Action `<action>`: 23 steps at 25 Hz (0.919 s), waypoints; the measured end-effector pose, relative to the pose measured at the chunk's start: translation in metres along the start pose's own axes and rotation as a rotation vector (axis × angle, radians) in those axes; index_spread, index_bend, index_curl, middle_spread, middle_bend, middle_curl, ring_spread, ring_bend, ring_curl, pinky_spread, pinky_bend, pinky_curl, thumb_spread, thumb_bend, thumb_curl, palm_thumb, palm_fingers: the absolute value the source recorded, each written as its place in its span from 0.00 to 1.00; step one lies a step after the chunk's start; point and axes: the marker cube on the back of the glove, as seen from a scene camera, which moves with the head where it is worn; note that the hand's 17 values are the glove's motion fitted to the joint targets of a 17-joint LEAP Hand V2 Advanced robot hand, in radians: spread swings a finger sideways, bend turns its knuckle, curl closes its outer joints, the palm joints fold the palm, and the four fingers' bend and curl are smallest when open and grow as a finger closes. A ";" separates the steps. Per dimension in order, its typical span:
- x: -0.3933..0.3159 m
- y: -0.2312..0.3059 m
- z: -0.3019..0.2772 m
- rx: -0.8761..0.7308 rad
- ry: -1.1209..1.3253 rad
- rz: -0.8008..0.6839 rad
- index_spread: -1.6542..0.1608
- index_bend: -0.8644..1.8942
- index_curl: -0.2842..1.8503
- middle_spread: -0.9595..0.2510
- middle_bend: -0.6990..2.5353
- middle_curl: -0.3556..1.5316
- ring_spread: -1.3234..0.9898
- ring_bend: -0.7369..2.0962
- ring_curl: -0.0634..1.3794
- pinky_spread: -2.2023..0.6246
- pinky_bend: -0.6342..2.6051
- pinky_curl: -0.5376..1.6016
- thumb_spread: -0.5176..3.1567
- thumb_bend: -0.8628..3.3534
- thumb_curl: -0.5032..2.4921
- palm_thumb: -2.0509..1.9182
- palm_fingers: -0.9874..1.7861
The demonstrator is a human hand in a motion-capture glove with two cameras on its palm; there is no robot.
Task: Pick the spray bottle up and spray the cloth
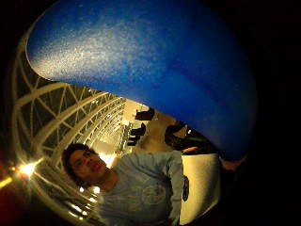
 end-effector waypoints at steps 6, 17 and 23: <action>-0.007 -0.021 0.093 -0.033 -0.115 -0.084 0.80 0.35 0.27 0.74 0.33 0.44 0.56 0.44 0.33 0.78 0.31 0.43 0.39 0.20 0.36 0.74 0.76; 0.019 -0.023 0.190 -0.079 -0.114 -0.131 0.80 0.35 0.27 0.74 0.33 0.44 0.56 0.44 0.33 0.78 0.31 0.43 0.39 0.20 0.36 0.73 0.75; 0.021 -0.014 0.201 -0.102 -0.108 -0.140 0.80 0.36 0.27 0.74 0.33 0.44 0.56 0.44 0.33 0.78 0.30 0.43 0.40 0.20 0.35 0.72 0.76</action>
